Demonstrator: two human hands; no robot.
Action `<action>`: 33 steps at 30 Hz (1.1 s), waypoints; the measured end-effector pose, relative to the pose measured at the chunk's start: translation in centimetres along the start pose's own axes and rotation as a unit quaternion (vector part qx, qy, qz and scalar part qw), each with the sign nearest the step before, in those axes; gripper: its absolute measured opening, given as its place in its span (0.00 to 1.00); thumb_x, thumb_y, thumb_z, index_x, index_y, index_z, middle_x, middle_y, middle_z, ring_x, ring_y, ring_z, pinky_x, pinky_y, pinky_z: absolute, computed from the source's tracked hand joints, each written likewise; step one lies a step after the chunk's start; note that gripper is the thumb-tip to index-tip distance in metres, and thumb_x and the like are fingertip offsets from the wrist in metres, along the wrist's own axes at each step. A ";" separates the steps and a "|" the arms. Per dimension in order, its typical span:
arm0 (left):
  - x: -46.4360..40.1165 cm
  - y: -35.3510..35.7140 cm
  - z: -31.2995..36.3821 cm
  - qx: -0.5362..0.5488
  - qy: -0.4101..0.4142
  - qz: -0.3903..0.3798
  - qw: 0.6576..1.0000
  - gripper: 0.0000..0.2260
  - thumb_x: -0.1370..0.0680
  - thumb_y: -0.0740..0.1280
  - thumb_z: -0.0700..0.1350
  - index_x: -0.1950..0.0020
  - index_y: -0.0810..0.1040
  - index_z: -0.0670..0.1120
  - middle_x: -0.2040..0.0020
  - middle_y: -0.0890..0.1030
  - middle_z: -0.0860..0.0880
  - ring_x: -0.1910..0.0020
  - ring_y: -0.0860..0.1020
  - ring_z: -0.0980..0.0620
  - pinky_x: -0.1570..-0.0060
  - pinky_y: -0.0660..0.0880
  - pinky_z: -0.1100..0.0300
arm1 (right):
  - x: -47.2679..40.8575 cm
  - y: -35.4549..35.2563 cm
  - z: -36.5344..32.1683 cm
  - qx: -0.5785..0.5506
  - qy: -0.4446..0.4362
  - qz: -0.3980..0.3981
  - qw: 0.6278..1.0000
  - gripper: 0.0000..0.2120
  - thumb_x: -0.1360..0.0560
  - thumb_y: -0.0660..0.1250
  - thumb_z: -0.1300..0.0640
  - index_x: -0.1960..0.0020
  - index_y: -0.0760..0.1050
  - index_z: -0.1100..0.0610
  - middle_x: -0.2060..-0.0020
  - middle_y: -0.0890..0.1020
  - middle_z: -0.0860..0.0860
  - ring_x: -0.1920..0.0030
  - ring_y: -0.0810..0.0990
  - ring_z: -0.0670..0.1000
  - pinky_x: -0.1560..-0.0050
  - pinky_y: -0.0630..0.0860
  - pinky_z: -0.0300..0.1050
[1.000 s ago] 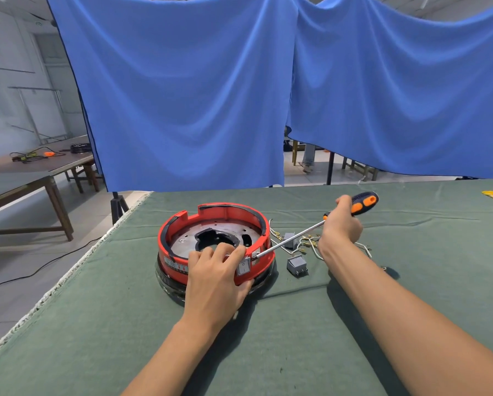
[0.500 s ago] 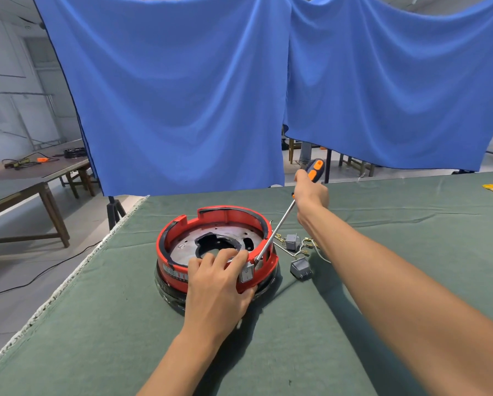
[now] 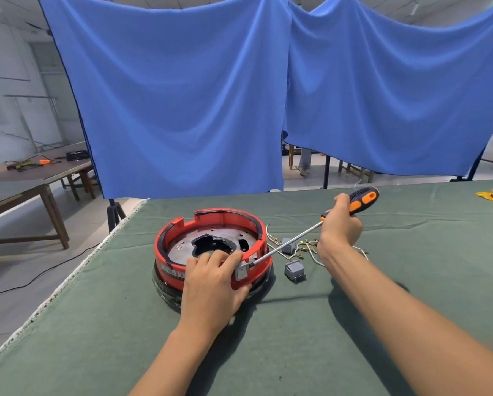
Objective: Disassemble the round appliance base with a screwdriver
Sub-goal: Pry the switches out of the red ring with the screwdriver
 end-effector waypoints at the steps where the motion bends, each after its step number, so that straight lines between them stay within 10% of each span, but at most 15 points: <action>1: 0.0 0.0 0.0 0.000 0.000 0.000 1.000 0.27 0.44 0.81 0.50 0.47 0.83 0.47 0.58 0.82 0.49 0.60 0.80 0.45 0.61 0.73 0.51 | 0.1 -0.4 0.2 -0.013 0.002 0.008 1.000 0.13 0.32 0.65 0.47 0.69 0.71 0.55 0.81 0.74 0.45 0.75 0.70 0.48 0.72 0.63 0.44; 33: 0.0 0.1 0.2 0.018 0.021 -0.014 1.000 0.25 0.43 0.78 0.52 0.47 0.81 0.48 0.55 0.81 0.51 0.60 0.79 0.47 0.62 0.73 0.51 | -1.2 7.8 3.1 0.148 0.010 -0.169 0.974 0.11 0.34 0.67 0.49 0.67 0.71 0.57 0.73 0.74 0.50 0.71 0.69 0.50 0.70 0.63 0.45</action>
Point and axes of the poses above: each hand's wrist, its own x-axis away from the middle knuckle, its own y-axis out of the palm, z = x × y, the point moved 3 cm from there along -x, towards the middle knuckle
